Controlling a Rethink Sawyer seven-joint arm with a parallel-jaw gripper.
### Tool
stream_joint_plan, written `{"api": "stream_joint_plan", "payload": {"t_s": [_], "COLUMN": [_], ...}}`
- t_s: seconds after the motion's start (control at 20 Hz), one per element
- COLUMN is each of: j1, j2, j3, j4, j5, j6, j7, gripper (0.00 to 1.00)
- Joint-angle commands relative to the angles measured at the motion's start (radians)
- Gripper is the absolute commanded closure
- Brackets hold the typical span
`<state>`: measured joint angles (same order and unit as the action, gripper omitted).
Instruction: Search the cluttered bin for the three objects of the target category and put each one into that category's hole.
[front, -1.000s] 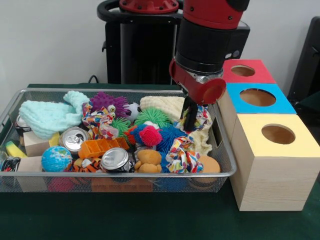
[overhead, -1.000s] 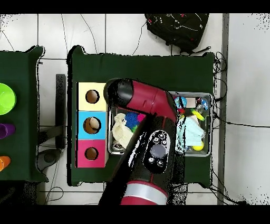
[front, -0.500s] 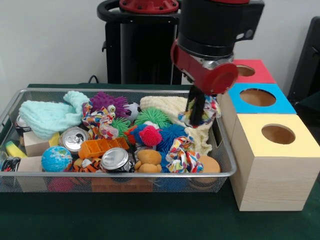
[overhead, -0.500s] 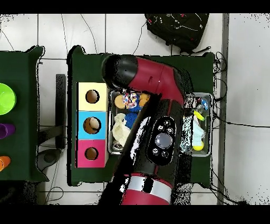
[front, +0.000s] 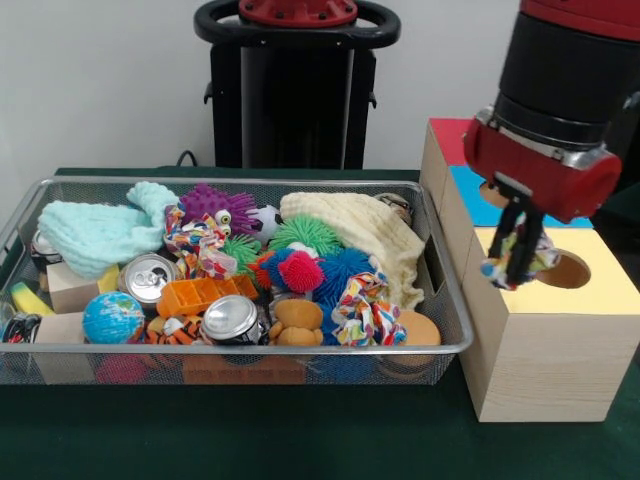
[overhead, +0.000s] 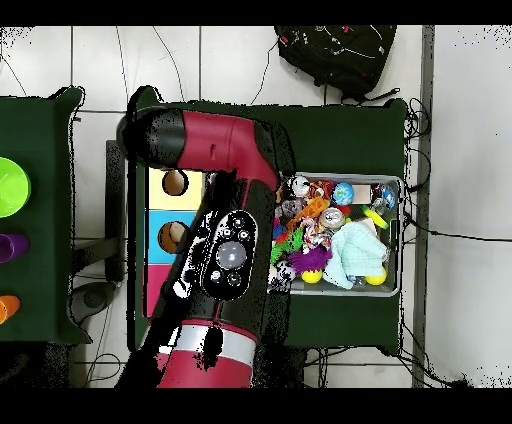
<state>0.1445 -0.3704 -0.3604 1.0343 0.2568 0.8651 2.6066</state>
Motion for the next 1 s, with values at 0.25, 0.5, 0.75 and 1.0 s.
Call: {"api": "stream_joint_plan", "payload": {"t_s": [0.25, 0.5, 0.75, 1.0], "j1": [0.012, 0.039, 0.090, 0.155], "j2": [0.039, 0.081, 0.130, 0.107], "j3": [0.050, 0.049, 0.005, -0.033], "j4": [0.122, 0.142, 0.132, 0.196], "j5": [0.055, 0.091, 0.111, 0.130], "j6": [-0.103, -0.185, -0.200, -0.201], "j7": [0.241, 0.301, 0.346, 0.354], "gripper": [1.00, 1.00, 1.00, 1.00]}}
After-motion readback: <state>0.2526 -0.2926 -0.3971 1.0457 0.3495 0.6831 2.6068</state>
